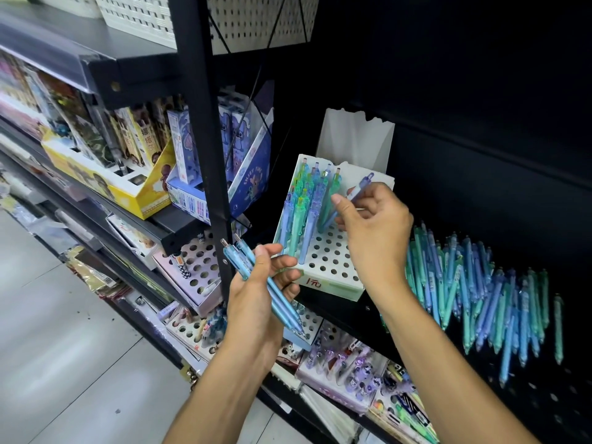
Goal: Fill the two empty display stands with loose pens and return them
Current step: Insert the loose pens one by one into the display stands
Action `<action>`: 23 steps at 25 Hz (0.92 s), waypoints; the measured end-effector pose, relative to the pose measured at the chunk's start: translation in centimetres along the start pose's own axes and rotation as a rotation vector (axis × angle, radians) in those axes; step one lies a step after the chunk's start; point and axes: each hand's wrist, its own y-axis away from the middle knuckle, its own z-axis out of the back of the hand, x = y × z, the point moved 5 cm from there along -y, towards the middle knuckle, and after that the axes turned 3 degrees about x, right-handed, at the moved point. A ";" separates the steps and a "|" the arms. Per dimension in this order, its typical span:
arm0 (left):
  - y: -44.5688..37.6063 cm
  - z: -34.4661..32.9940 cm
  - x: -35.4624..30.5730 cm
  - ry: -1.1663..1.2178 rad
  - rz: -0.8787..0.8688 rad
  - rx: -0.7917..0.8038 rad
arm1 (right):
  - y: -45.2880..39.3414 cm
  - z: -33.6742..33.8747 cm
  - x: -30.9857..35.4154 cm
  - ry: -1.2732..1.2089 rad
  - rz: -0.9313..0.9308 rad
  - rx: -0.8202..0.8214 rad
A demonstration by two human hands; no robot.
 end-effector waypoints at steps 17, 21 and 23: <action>-0.2 -0.2 -0.2 -0.021 0.004 0.074 | -0.8 -2.6 -0.9 0.432 0.054 0.249; -0.1 -0.4 -0.5 -0.051 0.018 0.153 | 0.2 -0.8 0.5 0.577 0.141 0.154; 0.0 -0.9 -0.6 -0.080 0.025 0.231 | 1.9 0.6 2.1 0.422 0.240 0.064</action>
